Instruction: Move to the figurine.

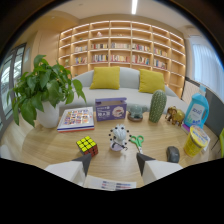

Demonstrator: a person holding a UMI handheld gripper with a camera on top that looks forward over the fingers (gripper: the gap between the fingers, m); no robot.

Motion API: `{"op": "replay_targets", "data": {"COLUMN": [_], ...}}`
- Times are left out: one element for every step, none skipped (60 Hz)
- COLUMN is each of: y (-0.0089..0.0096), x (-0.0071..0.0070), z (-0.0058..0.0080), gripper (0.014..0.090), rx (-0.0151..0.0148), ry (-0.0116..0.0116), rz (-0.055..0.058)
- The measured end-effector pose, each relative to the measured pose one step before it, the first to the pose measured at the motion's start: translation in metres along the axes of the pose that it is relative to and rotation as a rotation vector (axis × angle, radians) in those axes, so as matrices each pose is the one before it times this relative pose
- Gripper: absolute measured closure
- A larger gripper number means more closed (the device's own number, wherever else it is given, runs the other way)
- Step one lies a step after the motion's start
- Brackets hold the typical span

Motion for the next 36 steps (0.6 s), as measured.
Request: {"op": "replay_targets", "data": {"y": [-0.00124, -0.00147, -0.00114, -0.00108, -0.00068, -0.00036, -0.00022, -0.00018, -0.00014, -0.00006, 0.00001, 0.0002, 0.00024, 0.00094, 0.0, 0.00025, 0.00023, 0.00018, 0.00035, 0.00065, 0.00076, 0.00079, 0.00122, 0.001, 0.00053, 0.00044, -0.00001, -0.00009, -0.00033, -0.00042, -0.00048, -0.0003, -0.00047, -0.00007, -0.00001, -0.00006], "x": [-0.00048, -0.00204, -0.00108, -0.00025, 0.00022, 0.00088, 0.00042, 0.00003, 0.00004, 0.00032, 0.00045, 0.00037, 0.00007, 0.00073, -0.00017, 0.00025, 0.0002, -0.00003, 0.00011, 0.00049, 0.00058, 0.00066, 0.00071, 0.00073, 0.0005, 0.00046, 0.001, 0.00111, 0.00122, 0.00089, 0.00081, 0.00087, 0.00132, 0.00055, 0.00066, 0.00034], "z": [0.00494, 0.00445, 0.00478, 0.00488, 0.00487, 0.00475, 0.00486, 0.00527, 0.00454, 0.00452, 0.00444, 0.00423, 0.00375, 0.00226, 0.00429, 0.0031, 0.003, 0.0027, 0.00246, 0.00225, 0.00216, 0.00194, 0.00096, 0.00238, 0.00101, 0.00075, 0.00092, 0.0009, 0.00078, 0.00072, 0.00073, 0.00051, 0.00051, 0.00042, 0.00032, 0.00027], "gripper": [0.0186, 0.0187, 0.0185, 0.0185, 0.0187, 0.0186, 0.0187, 0.0184, 0.0183, 0.0185, 0.0186, 0.0188, 0.0188, 0.0186, 0.0185, 0.0186, 0.0186, 0.0186, 0.0187, 0.0185, 0.0185, 0.0185, 0.0188, 0.0189, 0.0189, 0.0188, 0.0189, 0.0186, 0.0186, 0.0188, 0.0188, 0.0189, 0.0189, 0.0187, 0.0186, 0.0186], "rx": [-0.00234, -0.00241, -0.00173, -0.00215, -0.0028, -0.0034, -0.00435, -0.00494, -0.00458, -0.00424, -0.00416, -0.00425, -0.00403, -0.00414, -0.003, -0.00296, -0.00242, -0.00174, -0.00142, -0.00252, -0.00349, -0.00425, -0.00501, -0.00422, -0.00372, -0.00243, -0.00019, 0.00078, 0.00103, 0.00122, 0.0006, 0.00015, -0.00025, -0.00067, -0.00032, -0.00042], "ry": [-0.00031, -0.00065, -0.00244, -0.00152, 0.00004, 0.00002, 0.00008, -0.00173, -0.00099, 0.00003, 0.00018, -0.00061, -0.00159, -0.00172, -0.00178, -0.00099, -0.00144, -0.00173, -0.00131, 0.00053, 0.00097, 0.00026, -0.00017, -0.00087, -0.00025, 0.0013, 0.00164, 0.00222, 0.00251, 0.00158, 0.0012, 0.00128, 0.0017, 0.0016, 0.0011, 0.00002], "rz": [0.0024, 0.0022, 0.0021, 0.001, -0.0002, -0.0004, -0.0018, -0.0014, -0.0017, -0.0006, 0.0003, 0.0008, 0.0014, 0.0018, 0.0037, 0.0039, 0.0043, 0.0043, 0.0039, 0.0039, 0.0024, 0.0006, -0.0007, -0.0011, -0.0008, -0.0005, 0.0002, 0.0009, 0.0011, 0.0005, -0.0005, -0.0008, -0.0002, 0.0009, 0.0003, 0.0003]}}
